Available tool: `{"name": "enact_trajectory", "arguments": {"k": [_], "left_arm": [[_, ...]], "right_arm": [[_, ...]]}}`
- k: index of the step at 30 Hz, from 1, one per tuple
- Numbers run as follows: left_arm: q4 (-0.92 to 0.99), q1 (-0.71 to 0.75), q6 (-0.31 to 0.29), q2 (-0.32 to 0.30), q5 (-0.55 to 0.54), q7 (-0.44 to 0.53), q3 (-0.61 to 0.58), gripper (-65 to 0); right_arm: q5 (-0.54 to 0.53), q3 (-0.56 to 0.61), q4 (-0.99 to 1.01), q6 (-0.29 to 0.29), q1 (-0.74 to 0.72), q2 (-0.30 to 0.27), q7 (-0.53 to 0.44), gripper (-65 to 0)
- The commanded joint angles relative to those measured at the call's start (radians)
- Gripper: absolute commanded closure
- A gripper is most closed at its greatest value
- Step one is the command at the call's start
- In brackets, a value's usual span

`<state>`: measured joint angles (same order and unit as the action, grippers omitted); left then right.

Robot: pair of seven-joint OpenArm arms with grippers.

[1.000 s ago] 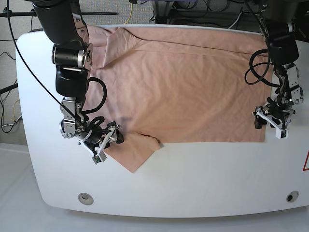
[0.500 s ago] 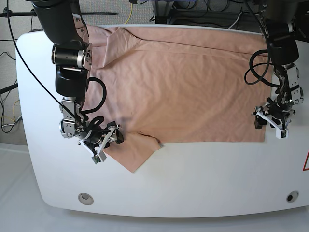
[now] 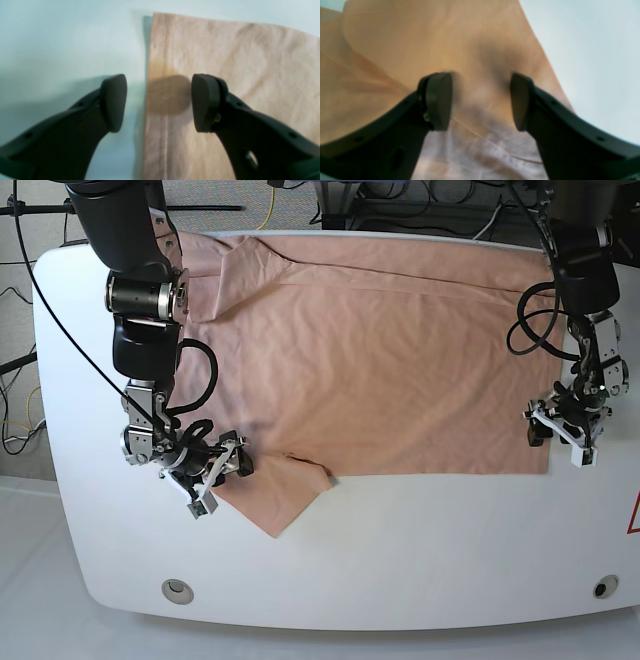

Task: Fold the T-shirt properly
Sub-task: 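Hold both open grippers straddling the hem edges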

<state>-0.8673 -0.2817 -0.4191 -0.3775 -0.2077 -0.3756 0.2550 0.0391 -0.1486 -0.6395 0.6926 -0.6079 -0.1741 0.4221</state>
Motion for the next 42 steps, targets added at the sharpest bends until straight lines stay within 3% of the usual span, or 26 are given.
{"name": "enact_trajectory", "arguments": {"k": [1, 42], "left_arm": [[-0.012, -0.021, -0.001, -0.019, -0.011, 0.013, 0.004, -38.0], [-0.003, -0.022, -0.011, -0.026, -0.006, 0.016, -0.003, -37.3]], "right_arm": [[-0.003, 0.0, -0.016, 0.006, -0.027, -0.005, -0.009, -35.1], [0.004, -0.001, -0.027, 0.006, -0.023, 0.001, -0.027, -35.4]]}}
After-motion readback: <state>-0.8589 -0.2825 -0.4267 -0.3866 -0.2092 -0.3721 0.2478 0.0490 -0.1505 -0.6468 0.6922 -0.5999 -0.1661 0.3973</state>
